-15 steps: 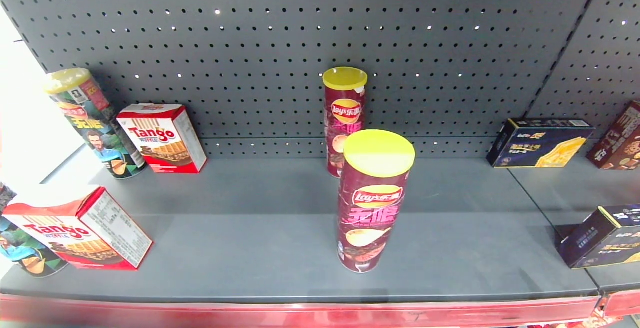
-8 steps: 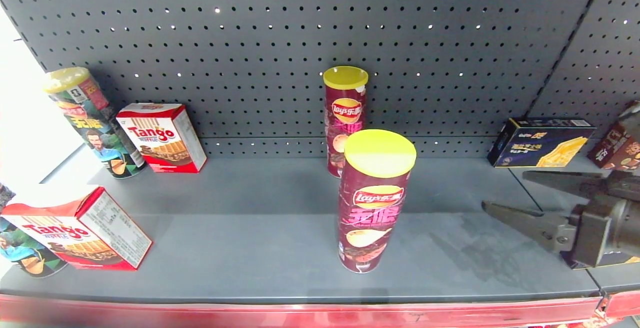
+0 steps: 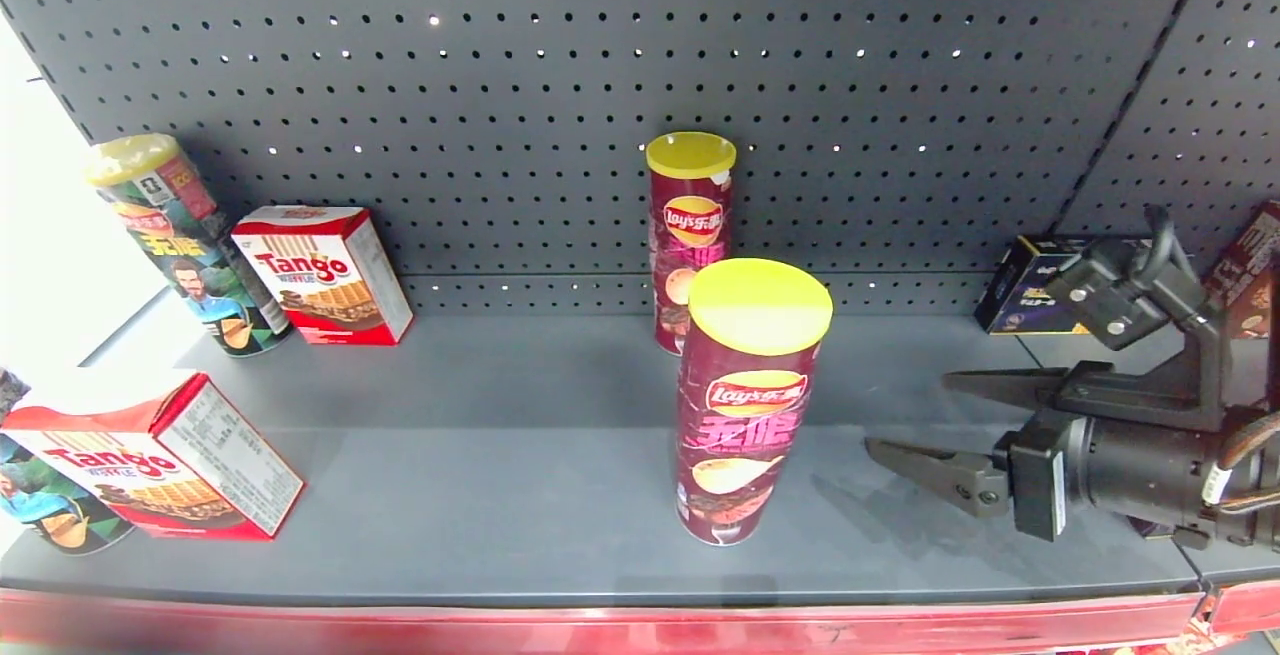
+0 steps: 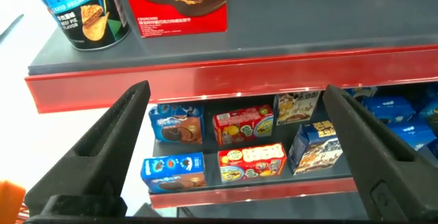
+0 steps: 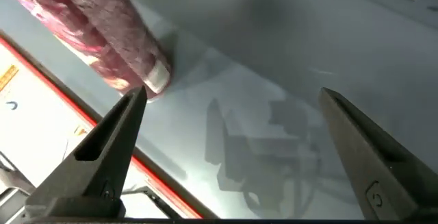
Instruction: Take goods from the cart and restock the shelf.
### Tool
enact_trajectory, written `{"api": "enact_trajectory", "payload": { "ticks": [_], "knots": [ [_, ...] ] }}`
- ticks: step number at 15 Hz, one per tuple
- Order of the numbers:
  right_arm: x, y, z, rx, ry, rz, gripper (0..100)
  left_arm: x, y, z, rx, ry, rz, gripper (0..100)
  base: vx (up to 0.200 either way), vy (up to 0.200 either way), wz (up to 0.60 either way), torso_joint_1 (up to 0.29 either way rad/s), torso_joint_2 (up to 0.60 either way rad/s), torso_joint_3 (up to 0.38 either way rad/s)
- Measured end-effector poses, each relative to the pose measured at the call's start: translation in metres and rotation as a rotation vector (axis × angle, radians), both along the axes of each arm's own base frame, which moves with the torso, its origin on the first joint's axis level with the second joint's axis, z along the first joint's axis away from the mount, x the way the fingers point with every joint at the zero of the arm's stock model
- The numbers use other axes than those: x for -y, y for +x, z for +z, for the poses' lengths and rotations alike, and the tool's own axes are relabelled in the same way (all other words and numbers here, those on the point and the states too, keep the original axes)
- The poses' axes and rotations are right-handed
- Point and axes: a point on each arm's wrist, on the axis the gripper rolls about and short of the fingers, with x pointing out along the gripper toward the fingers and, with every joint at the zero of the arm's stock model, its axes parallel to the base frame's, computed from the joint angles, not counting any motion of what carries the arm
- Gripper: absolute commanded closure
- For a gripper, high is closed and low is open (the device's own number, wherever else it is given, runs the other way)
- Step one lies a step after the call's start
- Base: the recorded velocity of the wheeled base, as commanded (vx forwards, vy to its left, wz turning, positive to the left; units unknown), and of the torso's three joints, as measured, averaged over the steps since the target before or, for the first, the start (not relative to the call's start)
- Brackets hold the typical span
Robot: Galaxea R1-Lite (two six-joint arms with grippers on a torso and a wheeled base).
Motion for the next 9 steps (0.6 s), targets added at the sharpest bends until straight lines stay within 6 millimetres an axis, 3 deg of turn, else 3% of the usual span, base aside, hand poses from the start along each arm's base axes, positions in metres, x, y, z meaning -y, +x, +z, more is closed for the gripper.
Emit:
{"api": "enact_trajectory", "payload": {
  "ticks": [9],
  "knots": [
    [-0.024, 0.013, -0.011, -0.029, -0.051, 0.056, 0, 0.000, 0.000, 0.000, -0.002, -0.004, 0.000, 0, 0.000, 0.000, 0.00, 0.000, 0.00, 0.000]
  ]
}}
